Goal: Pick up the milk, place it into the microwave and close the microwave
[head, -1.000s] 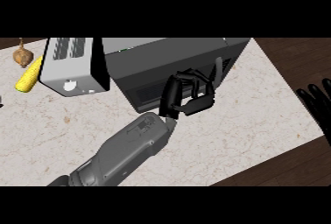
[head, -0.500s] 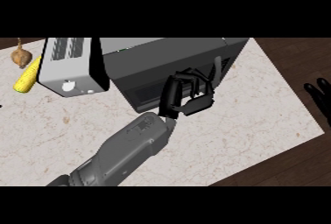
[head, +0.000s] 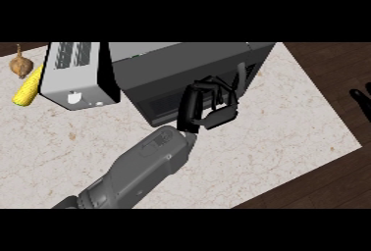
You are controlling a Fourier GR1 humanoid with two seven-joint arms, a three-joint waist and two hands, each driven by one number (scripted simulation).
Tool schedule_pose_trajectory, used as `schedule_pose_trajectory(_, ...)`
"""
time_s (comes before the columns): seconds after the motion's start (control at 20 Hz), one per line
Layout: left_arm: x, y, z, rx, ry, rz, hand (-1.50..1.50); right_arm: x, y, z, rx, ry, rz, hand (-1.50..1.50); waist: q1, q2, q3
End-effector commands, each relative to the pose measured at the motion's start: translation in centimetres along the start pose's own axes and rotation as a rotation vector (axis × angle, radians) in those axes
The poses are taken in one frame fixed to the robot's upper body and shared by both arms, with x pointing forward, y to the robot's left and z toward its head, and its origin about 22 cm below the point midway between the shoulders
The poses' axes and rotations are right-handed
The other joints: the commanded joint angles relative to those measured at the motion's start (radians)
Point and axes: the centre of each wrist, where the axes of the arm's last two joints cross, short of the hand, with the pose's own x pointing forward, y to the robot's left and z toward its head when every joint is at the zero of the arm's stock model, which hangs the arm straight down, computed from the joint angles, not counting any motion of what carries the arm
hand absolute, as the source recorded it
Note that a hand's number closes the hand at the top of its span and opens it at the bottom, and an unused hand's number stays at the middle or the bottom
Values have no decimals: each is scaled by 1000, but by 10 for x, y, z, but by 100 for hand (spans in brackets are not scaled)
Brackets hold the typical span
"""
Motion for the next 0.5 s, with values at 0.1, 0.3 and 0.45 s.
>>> schedule_pose_trajectory(0.1, 3, 6, -20, 32, 3, -10, 150, 5, -2, -3, 0, -1, -9, -150, -9, 14, -1)
schedule_pose_trajectory(0.3, 2, 7, -21, 41, -7, -7, 150, 11, -6, -6, -1, -9, -1, -150, -11, 17, -1)
schedule_pose_trajectory(0.45, 5, 5, -23, 32, -12, -4, 150, 15, -11, -5, -8, -2, 10, -150, -8, 15, 1)
